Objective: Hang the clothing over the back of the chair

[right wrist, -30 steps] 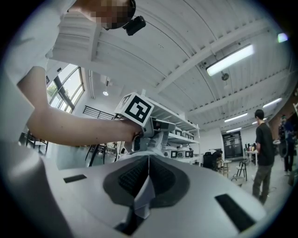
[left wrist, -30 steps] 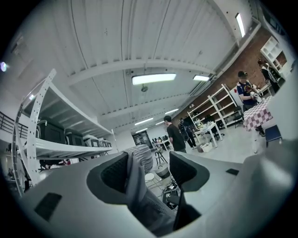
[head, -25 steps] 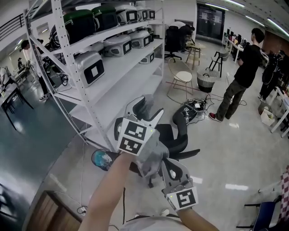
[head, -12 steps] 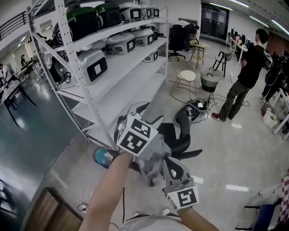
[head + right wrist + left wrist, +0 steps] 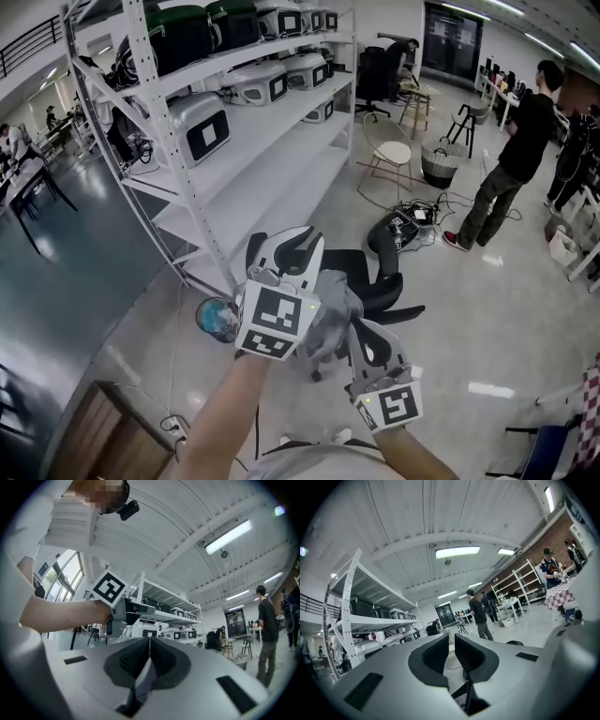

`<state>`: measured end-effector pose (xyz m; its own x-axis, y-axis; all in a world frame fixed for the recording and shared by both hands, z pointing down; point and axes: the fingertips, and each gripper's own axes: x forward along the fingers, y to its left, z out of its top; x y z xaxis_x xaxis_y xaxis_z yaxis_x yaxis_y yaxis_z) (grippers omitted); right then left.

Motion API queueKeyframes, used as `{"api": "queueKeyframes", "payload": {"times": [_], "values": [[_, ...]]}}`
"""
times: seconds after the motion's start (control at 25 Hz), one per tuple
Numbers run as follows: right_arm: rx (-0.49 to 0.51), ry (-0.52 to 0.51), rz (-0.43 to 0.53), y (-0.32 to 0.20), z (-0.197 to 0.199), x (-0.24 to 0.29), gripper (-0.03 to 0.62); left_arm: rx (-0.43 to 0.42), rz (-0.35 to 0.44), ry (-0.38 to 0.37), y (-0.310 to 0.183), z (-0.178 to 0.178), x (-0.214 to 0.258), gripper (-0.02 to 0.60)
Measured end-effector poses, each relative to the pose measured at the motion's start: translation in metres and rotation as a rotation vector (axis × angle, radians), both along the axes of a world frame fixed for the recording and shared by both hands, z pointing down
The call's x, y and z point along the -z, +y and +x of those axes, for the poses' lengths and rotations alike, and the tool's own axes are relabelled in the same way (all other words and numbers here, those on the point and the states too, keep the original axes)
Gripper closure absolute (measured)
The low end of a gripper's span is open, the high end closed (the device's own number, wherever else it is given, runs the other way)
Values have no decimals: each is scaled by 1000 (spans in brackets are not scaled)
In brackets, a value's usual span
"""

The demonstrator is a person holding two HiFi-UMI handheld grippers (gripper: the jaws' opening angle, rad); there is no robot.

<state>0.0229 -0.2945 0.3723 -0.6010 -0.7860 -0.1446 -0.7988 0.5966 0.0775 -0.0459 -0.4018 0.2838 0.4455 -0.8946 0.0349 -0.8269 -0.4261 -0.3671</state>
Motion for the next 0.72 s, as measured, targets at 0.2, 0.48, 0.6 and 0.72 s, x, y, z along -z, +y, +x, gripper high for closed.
{"api": "queueKeyframes", "payload": {"times": [0.2,0.48,0.6,0.72], "values": [[-19,20,-8,7,1,-3,579,-15,48,94,36,-14,-1,557],[-39,34,-20,32,-4,-6,579,4,26,192,109,-32,-41,557],[-49,43,-31,46,-9,-9,579,32,-9,256,136,-41,-64,558],[-70,48,-41,62,-10,-12,579,31,-51,300,156,-47,-82,557]]}}
